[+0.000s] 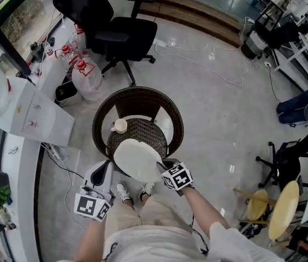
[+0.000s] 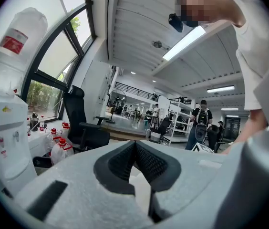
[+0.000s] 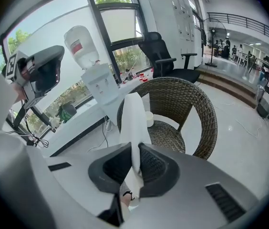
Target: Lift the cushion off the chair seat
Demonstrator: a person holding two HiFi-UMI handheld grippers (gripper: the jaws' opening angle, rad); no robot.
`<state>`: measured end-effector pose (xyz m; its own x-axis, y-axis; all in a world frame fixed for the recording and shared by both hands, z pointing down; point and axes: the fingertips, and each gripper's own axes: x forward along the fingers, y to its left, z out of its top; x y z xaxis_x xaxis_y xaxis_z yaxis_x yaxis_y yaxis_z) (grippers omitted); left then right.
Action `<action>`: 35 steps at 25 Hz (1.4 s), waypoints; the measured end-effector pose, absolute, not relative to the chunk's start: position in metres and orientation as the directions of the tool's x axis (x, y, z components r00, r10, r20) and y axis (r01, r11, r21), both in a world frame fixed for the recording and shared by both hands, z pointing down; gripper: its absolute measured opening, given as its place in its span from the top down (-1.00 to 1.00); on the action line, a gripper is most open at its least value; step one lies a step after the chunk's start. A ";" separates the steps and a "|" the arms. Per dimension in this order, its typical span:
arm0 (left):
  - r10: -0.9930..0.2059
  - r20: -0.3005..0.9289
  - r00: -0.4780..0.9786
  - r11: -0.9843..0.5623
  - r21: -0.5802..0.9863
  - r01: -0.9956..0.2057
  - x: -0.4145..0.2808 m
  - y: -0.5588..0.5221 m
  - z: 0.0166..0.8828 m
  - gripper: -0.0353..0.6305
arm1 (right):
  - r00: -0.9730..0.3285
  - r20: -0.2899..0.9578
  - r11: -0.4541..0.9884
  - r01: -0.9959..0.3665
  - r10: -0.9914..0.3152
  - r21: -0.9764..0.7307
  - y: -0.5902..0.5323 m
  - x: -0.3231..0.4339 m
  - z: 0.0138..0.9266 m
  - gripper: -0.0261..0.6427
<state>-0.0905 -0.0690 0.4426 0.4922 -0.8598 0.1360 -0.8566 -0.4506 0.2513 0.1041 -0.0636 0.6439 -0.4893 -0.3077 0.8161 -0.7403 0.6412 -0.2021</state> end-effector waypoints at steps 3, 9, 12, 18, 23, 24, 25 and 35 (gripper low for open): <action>-0.863 0.120 0.491 -0.458 0.228 -0.859 -0.094 -0.066 0.426 0.85 | -0.495 0.795 0.603 -0.769 -0.351 -0.212 -0.065 0.108 0.623 0.82; -0.878 0.069 0.474 -0.456 0.183 -0.871 -0.106 -0.068 0.390 0.85 | -0.499 0.735 0.513 -0.824 -0.458 -0.240 -0.073 0.121 0.574 0.81; -0.885 0.043 0.464 -0.452 0.166 -0.877 -0.113 -0.070 0.374 0.85 | -0.496 0.706 0.479 -0.842 -0.506 -0.248 -0.076 0.128 0.550 0.81; -0.895 -0.019 0.446 -0.444 0.132 -0.886 -0.125 -0.075 0.343 0.85 | -0.493 0.623 0.428 -0.864 -0.608 -0.265 -0.089 0.138 0.496 0.81; -0.900 -0.073 0.429 -0.435 0.098 -0.895 -0.138 -0.079 0.313 0.85 | -0.490 0.528 0.401 -0.871 -0.693 -0.283 -0.108 0.146 0.440 0.81; -0.902 -0.085 0.423 -0.430 0.092 -0.898 -0.142 -0.081 0.306 0.85 | -0.492 0.507 0.397 -0.871 -0.708 -0.289 -0.112 0.148 0.428 0.81; -0.904 -0.096 0.416 -0.424 0.087 -0.902 -0.146 -0.082 0.301 0.85 | -0.491 0.486 0.393 -0.871 -0.723 -0.296 -0.116 0.150 0.416 0.81; -0.920 -0.192 0.341 -0.355 0.044 -0.934 -0.187 -0.095 0.253 0.85 | -0.418 0.268 0.330 -0.889 -0.868 -0.318 -0.151 0.190 0.302 0.81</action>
